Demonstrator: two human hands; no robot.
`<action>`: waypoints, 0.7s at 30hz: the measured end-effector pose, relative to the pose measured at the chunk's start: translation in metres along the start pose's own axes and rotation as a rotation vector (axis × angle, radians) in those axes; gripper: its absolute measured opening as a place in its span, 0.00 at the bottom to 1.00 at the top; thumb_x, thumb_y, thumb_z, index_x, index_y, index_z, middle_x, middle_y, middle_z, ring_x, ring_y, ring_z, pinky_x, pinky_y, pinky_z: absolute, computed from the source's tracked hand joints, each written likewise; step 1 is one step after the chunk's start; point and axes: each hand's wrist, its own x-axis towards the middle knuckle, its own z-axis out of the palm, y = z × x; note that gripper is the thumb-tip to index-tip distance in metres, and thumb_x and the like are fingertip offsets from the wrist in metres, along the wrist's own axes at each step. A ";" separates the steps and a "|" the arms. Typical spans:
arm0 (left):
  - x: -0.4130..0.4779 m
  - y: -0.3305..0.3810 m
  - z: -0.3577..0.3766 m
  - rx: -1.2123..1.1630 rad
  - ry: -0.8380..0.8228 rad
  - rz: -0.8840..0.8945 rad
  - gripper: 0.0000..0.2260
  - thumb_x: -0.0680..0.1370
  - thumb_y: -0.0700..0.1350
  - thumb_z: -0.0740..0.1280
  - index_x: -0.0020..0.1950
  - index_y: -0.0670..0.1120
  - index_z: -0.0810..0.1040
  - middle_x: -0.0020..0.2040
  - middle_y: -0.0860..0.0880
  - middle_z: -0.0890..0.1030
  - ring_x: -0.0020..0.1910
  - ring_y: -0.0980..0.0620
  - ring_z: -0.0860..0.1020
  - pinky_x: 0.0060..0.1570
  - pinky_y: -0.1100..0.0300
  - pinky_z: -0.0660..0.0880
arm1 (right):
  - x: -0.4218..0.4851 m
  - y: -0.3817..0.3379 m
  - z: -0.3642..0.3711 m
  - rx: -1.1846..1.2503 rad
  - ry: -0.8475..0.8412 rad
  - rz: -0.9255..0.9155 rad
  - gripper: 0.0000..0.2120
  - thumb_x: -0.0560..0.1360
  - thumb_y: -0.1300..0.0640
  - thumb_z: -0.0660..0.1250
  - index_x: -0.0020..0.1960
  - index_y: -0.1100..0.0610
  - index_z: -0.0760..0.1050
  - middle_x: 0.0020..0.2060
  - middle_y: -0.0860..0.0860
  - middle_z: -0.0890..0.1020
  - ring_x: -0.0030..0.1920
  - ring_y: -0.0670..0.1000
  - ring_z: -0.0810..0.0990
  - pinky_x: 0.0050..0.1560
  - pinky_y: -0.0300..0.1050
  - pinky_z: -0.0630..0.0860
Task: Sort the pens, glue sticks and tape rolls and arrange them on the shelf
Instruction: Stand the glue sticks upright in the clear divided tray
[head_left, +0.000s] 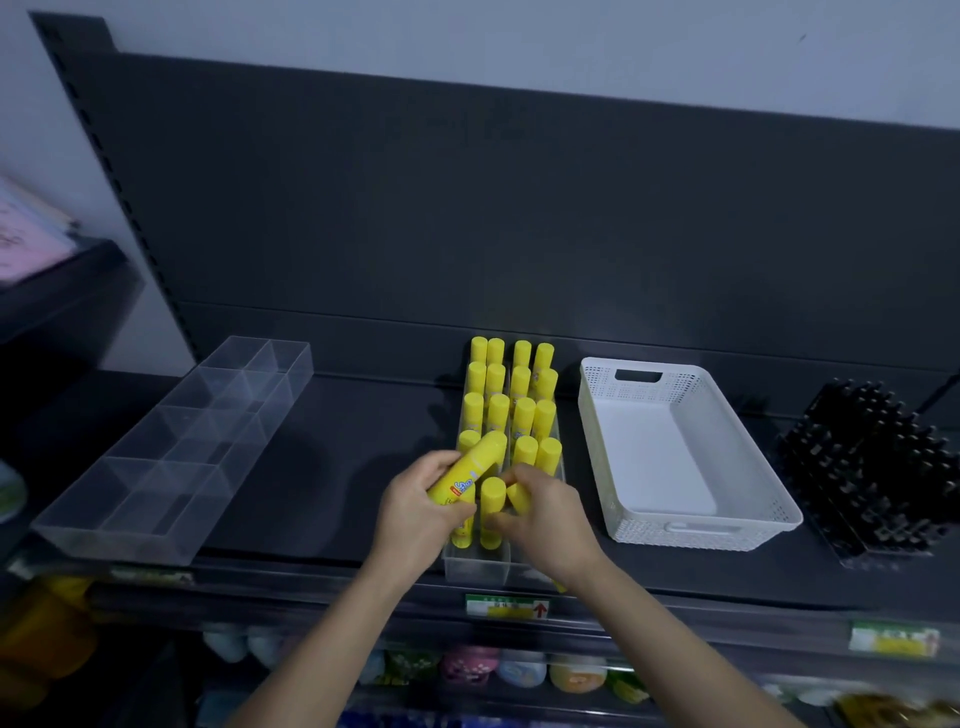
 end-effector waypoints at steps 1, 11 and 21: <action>0.000 0.000 -0.001 -0.007 -0.003 0.002 0.24 0.65 0.30 0.75 0.47 0.59 0.78 0.43 0.55 0.83 0.39 0.58 0.80 0.39 0.59 0.80 | 0.001 -0.001 0.000 0.004 -0.003 0.005 0.10 0.67 0.58 0.73 0.47 0.52 0.76 0.37 0.48 0.79 0.37 0.49 0.77 0.36 0.40 0.73; 0.001 0.003 -0.009 0.034 -0.059 0.097 0.14 0.71 0.43 0.74 0.51 0.59 0.78 0.49 0.53 0.78 0.45 0.61 0.77 0.43 0.69 0.73 | 0.003 -0.003 -0.006 -0.053 -0.062 -0.028 0.16 0.67 0.54 0.75 0.50 0.51 0.73 0.42 0.47 0.79 0.40 0.48 0.77 0.36 0.39 0.70; 0.005 0.005 -0.013 -0.053 0.000 -0.021 0.03 0.73 0.44 0.72 0.44 0.51 0.80 0.35 0.53 0.79 0.34 0.60 0.75 0.37 0.65 0.73 | 0.003 -0.010 -0.011 -0.055 -0.050 -0.056 0.08 0.68 0.55 0.72 0.45 0.47 0.75 0.30 0.41 0.75 0.30 0.38 0.74 0.29 0.28 0.68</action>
